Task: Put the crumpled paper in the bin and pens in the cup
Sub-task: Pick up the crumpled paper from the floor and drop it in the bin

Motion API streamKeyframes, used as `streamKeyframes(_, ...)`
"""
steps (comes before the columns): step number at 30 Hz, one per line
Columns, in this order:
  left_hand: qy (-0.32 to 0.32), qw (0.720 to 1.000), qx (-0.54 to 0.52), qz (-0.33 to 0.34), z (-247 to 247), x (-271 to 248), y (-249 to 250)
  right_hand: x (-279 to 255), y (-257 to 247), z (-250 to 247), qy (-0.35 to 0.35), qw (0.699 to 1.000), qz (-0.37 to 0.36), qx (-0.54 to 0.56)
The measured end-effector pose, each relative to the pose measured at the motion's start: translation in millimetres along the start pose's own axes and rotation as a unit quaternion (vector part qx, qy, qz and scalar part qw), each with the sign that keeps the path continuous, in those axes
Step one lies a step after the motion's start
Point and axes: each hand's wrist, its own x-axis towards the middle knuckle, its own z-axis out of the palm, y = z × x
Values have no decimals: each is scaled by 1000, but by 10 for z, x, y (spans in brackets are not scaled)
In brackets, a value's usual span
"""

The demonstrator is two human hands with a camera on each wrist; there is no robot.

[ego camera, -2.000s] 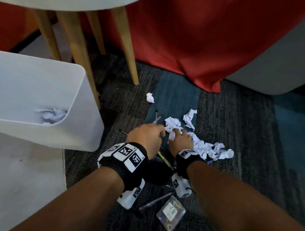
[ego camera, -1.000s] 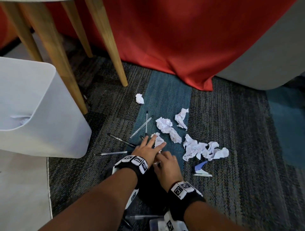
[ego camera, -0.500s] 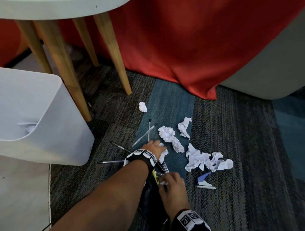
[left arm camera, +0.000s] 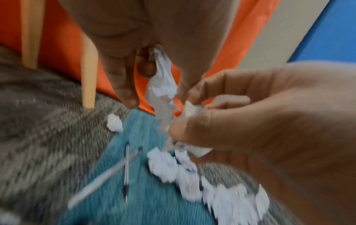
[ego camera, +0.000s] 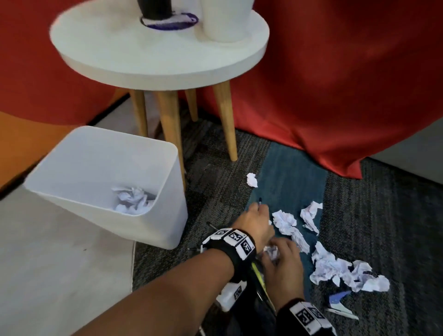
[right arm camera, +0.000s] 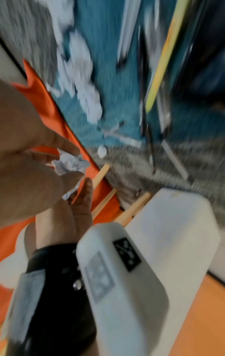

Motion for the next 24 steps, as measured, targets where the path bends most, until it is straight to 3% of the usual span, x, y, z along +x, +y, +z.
streamKeyframes(5,107,992,-59,23,-1053,-257,7,200,-1013,132,-6,992,-19,128)
streamKeyframes(9,204,974,-54,88,-1551,-544,78,324,-1750,116,-26,905,77,418)
streamKeyframes(13,259,960,-11,103,-1959,-862,-183,313,-2236,221,-124,862,63,487)
streamKeyframes(15,270,959,11,83,-2096,-981,-335,323,-2412,316,-146,875,28,460)
streamKeyframes(16,274,959,19,68,-2149,-1023,-408,333,-2443,372,-139,900,-7,413)
streamKeyframes(18,280,959,26,32,-2230,-1089,-559,376,-2426,487,-117,951,-148,245)
streamKeyframes(19,284,958,30,14,-2256,-1113,-635,396,-2402,555,-106,961,-203,153)
streamKeyframes(21,290,956,33,-19,-2272,-1159,-771,409,-2407,620,-86,955,-279,54)
streamKeyframes(24,292,954,34,-53,-2237,-1224,-931,440,-2434,653,-44,956,-289,-7)
